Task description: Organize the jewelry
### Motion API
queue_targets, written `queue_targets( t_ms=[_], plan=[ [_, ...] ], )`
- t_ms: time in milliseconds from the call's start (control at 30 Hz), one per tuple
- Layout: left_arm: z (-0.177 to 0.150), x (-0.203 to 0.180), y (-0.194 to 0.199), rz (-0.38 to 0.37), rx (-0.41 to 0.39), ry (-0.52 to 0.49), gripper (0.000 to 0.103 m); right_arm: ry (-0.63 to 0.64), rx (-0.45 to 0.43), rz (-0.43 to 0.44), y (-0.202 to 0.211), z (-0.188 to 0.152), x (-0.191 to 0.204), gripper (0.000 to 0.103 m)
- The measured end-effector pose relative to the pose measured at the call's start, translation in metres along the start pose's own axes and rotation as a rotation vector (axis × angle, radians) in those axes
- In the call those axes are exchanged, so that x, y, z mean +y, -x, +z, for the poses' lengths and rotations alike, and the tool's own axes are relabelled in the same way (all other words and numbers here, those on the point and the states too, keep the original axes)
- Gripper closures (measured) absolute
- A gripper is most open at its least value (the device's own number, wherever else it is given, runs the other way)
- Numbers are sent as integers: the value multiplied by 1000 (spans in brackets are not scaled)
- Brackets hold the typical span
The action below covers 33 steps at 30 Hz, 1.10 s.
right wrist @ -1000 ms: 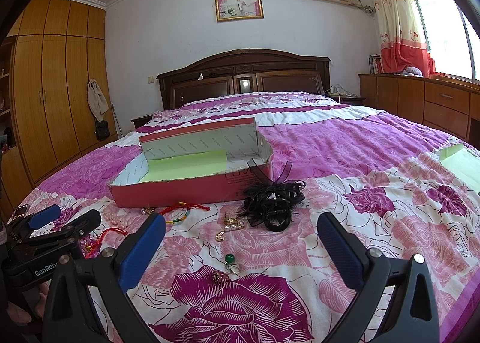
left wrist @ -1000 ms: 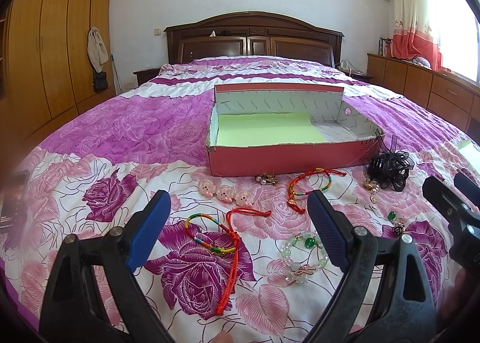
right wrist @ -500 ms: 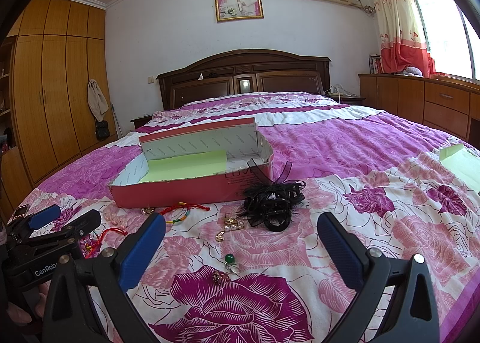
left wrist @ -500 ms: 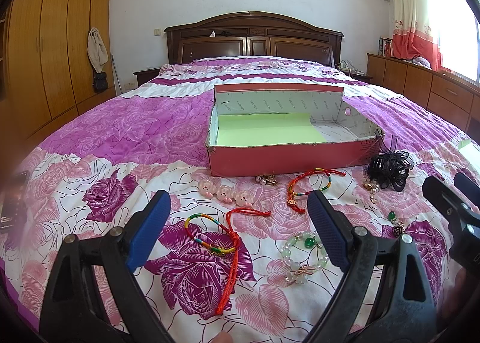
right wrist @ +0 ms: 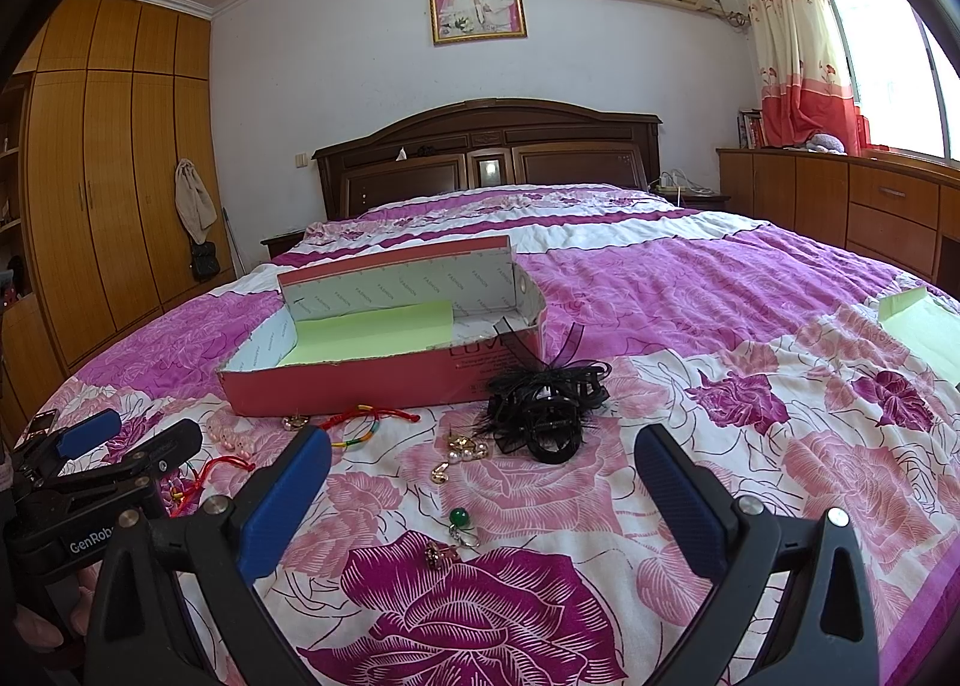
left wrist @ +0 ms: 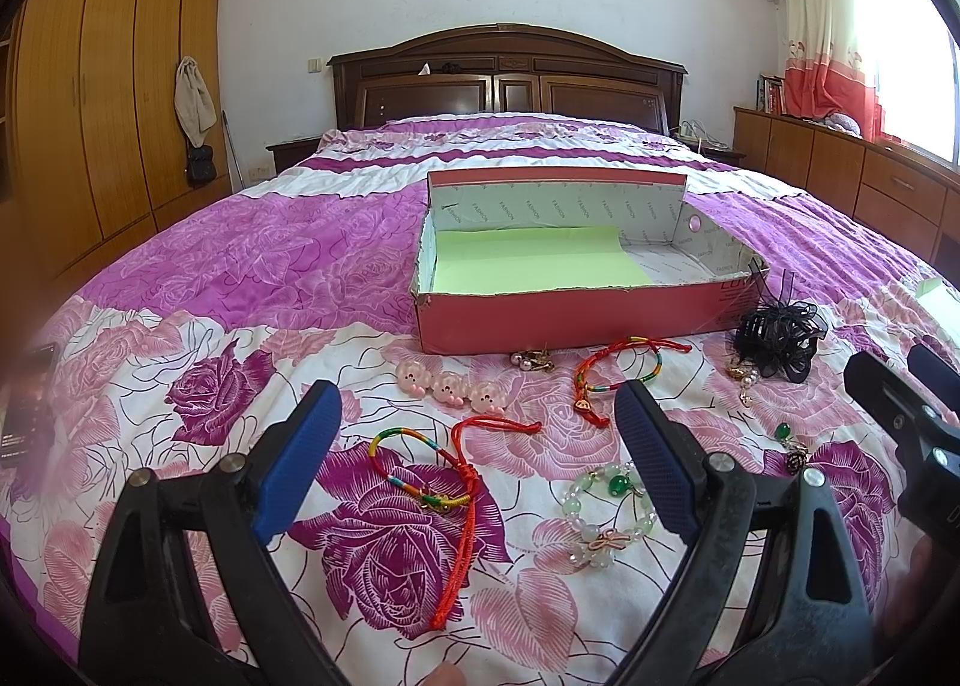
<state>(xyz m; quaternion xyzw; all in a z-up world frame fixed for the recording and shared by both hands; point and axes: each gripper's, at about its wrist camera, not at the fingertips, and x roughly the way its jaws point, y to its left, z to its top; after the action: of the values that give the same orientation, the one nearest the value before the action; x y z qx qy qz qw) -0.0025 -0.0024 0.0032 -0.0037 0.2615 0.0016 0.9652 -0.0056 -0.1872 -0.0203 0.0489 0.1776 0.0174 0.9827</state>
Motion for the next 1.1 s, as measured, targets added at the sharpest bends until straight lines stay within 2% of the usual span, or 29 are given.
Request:
queue_targets(
  t_ms=[600,900,1100],
  plan=[
    [7,3,1,-4,1,10,17,-1,-5,-3,1,-4,1,0],
    [20,11,-9,-28,48,20,17,-38,23,9,3,15,-7,0],
    [26,16,-21,-32,104,13,17,-85,77,20,-9,29,-18,0]
  ],
)
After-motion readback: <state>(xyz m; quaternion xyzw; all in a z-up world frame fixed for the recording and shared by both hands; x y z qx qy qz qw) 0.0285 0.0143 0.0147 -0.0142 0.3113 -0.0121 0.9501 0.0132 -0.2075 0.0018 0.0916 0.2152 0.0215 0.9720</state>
